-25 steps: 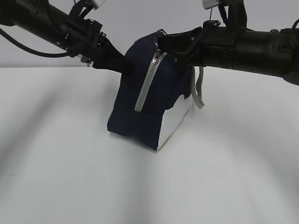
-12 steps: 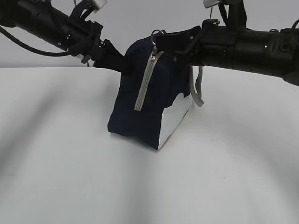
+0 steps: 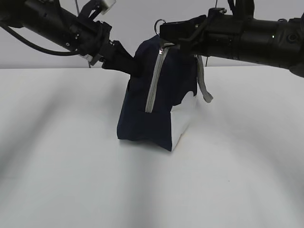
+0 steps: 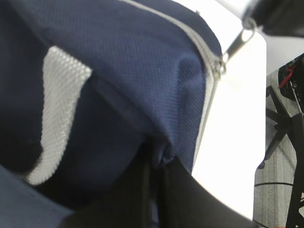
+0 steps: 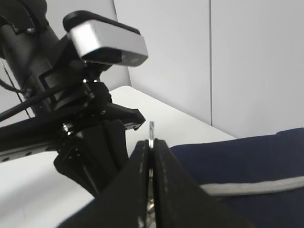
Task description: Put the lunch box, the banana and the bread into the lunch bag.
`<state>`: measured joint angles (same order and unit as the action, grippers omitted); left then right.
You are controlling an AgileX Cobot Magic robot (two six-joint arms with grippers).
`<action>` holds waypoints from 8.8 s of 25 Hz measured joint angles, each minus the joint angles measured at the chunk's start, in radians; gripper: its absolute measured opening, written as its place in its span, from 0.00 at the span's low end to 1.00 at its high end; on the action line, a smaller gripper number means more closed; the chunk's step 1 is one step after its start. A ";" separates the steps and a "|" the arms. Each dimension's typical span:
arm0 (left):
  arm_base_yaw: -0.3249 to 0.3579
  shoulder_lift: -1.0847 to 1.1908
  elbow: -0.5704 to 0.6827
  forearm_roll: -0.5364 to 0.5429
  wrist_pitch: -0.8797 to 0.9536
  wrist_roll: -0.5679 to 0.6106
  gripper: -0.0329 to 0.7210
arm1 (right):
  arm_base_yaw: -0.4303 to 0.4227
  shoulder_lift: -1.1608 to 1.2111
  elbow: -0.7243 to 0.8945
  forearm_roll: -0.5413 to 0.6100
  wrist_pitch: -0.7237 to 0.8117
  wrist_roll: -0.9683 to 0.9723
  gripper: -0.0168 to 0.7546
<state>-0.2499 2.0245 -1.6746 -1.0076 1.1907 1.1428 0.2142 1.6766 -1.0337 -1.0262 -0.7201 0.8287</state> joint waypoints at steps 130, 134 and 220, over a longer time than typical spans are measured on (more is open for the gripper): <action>-0.068 -0.034 0.000 0.079 0.004 -0.134 0.11 | -0.259 0.958 -1.346 -0.695 -0.312 1.136 0.00; -0.050 -0.034 0.000 0.027 0.016 -0.154 0.35 | -0.259 0.945 -1.347 -0.755 -0.348 1.171 0.00; -0.125 0.045 0.000 -0.382 -0.500 -0.157 0.07 | -0.254 0.939 -1.347 -0.845 -0.263 1.461 0.00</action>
<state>-0.3748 2.0699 -1.6748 -1.3892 0.6911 0.9858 -0.0399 2.6160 -2.3811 -1.8708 -0.9832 2.2894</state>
